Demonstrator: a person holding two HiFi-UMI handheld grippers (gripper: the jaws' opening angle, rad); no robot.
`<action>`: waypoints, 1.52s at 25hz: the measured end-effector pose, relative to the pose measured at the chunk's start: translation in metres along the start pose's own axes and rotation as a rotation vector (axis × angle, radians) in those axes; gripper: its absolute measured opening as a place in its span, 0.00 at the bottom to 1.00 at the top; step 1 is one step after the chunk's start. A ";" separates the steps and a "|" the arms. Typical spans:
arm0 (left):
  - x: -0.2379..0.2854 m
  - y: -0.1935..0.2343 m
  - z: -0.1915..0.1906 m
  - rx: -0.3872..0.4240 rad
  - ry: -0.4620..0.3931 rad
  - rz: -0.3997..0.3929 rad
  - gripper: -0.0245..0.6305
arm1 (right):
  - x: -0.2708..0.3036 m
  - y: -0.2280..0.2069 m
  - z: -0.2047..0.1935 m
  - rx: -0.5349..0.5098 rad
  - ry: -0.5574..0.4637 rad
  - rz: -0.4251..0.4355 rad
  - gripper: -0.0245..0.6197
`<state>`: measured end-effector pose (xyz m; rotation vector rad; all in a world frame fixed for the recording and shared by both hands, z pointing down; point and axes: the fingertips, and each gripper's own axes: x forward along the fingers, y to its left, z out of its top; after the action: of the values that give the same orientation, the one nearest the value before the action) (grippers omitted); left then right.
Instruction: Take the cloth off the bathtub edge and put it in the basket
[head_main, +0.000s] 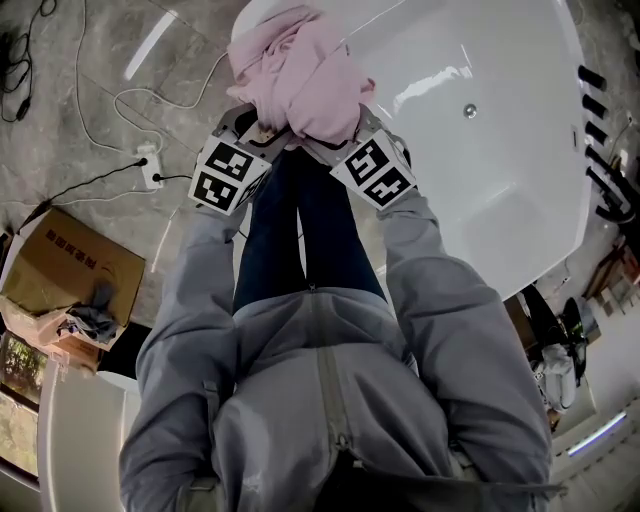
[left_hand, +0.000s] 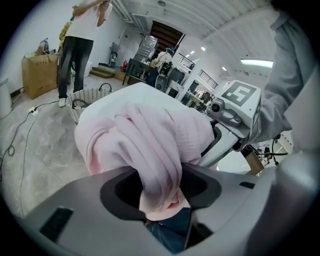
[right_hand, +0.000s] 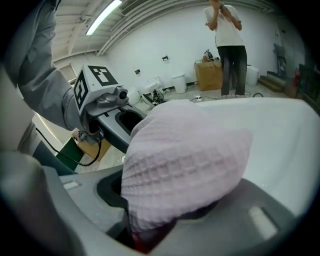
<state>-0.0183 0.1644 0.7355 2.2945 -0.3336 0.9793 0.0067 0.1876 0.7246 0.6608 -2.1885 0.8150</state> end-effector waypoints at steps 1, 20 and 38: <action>-0.003 -0.003 0.004 0.011 -0.011 -0.003 0.33 | -0.004 0.002 0.005 -0.023 -0.005 -0.006 0.37; -0.137 -0.057 0.117 0.173 -0.258 0.090 0.26 | -0.124 0.054 0.131 -0.207 -0.149 -0.148 0.32; -0.271 -0.109 0.201 0.248 -0.436 0.267 0.25 | -0.229 0.112 0.238 -0.402 -0.233 -0.152 0.32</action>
<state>-0.0435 0.1209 0.3845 2.7388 -0.7514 0.6594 -0.0256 0.1427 0.3805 0.7309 -2.3786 0.2153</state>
